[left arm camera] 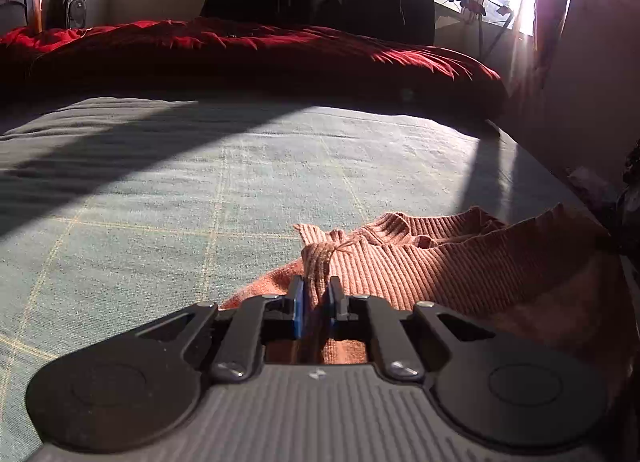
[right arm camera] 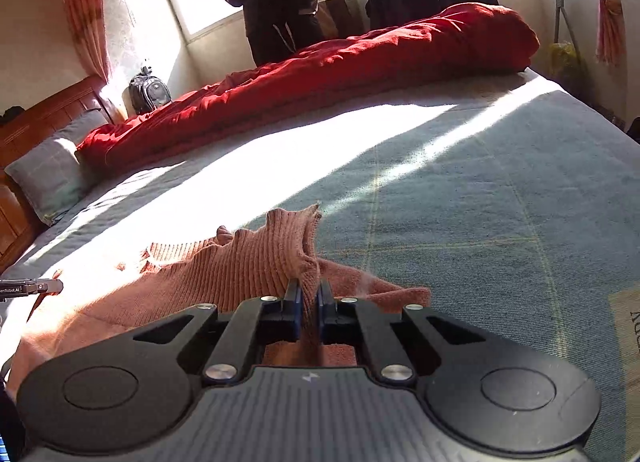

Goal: Fold clothes

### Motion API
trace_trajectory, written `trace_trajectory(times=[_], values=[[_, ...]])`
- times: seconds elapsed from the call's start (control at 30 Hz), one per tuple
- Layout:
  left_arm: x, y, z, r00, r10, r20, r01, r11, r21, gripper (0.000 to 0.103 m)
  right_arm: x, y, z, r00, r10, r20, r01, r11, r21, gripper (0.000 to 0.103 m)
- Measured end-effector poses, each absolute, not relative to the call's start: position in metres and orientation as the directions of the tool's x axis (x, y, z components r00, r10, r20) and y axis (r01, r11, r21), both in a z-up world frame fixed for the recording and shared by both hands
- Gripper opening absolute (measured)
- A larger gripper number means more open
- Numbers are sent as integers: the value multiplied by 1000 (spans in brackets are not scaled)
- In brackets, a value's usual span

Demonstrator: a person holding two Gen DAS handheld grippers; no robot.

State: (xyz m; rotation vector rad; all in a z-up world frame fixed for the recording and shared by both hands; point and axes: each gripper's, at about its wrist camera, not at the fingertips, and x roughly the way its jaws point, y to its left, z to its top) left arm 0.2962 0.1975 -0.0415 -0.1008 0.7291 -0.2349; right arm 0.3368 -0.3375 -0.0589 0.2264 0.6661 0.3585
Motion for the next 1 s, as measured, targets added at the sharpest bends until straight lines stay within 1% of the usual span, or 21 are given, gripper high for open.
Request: trace_trajectory(times=[0.07, 0.13, 0.17, 0.2, 0.27, 0.3, 0.33, 0.37, 0.4, 0.43, 0.47, 0.5, 0.53, 0.57, 0.6, 0.67, 0.73, 0.83, 0.87, 0.9, 1.0], values=[[298, 198, -45, 721, -225, -656, 160, 974, -157, 9, 338, -338, -60, 726, 370, -580, -238, 926, 293, 9], [306, 201, -59, 696, -204, -688, 133, 979, -156, 9, 344, -336, -74, 709, 341, -617, -210, 937, 277, 9], [303, 200, -56, 699, -202, -686, 136, 979, -150, 10, 348, -335, -83, 698, 326, -638, -193, 943, 270, 10], [301, 199, -53, 702, -200, -683, 139, 980, -144, 10, 350, -335, -90, 691, 314, -651, -177, 947, 268, 18], [295, 196, -47, 708, -196, -678, 145, 980, -132, 11, 347, -338, -96, 694, 302, -654, -146, 948, 283, 22], [293, 195, -44, 711, -195, -676, 148, 981, -126, 13, 344, -339, -95, 700, 293, -652, -135, 950, 282, 28], [290, 194, -41, 714, -193, -673, 151, 981, -120, 14, 337, -339, -88, 714, 280, -642, -134, 954, 267, 31], [288, 193, -38, 717, -191, -671, 154, 981, -114, 16, 330, -339, -81, 727, 267, -632, -133, 959, 252, 36], [285, 192, -35, 720, -189, -668, 157, 982, -108, 23, 323, -338, -73, 740, 261, -621, -136, 961, 241, 41], [282, 191, -32, 723, -187, -665, 160, 982, -102, 25, 316, -337, -65, 749, 266, -607, -147, 960, 239, 44], [280, 189, -29, 725, -190, -662, 167, 981, -99, 31, 309, -336, -57, 756, 276, -593, -161, 957, 240, 47], [276, 179, -24, 719, -237, -653, 215, 970, -115, 40, 303, -332, -51, 758, 295, -581, -181, 952, 247, 51], [272, 169, -19, 711, -283, -644, 262, 956, -131, 43, 299, -327, -47, 757, 317, -572, -204, 946, 253, 53], [268, 159, -14, 700, -328, -634, 308, 940, -146, 45, 296, -320, -44, 751, 336, -568, -227, 940, 256, 58], [266, 148, -15, 678, -363, -640, 343, 925, -162, 46, 295, -310, -45, 743, 350, -570, -248, 936, 251, 62], [262, 125, -19, 630, -427, -649, 408, 893, -192, 46, 293, -288, -50, 725, 367, -583, -288, 930, 227, 62], [260, 107, -28, 595, -444, -670, 445, 876, -186, 46, 294, -267, -60, 704, 357, -613, -307, 932, 190, 62], [261, 90, -52, 561, -429, -708, 457, 874, -167, 46, 294, -244, -80, 691, 303, -656, -299, 947, 122, 63], [262, 90, -56, 573, -420, -704, 453, 878, -156, 46, 294, -239, -87, 693, 284, -663, -291, 951, 103, 66], [263, 90, -60, 583, -412, -700, 448, 882, -146, 46, 293, -238, -91, 699, 279, -658, -281, 954, 105, 71], [278, 94, -60, 601, -416, -683, 419, 891, -174, 47, 299, -242, -94, 705, 291, -647, -253, 955, 153, 74]])
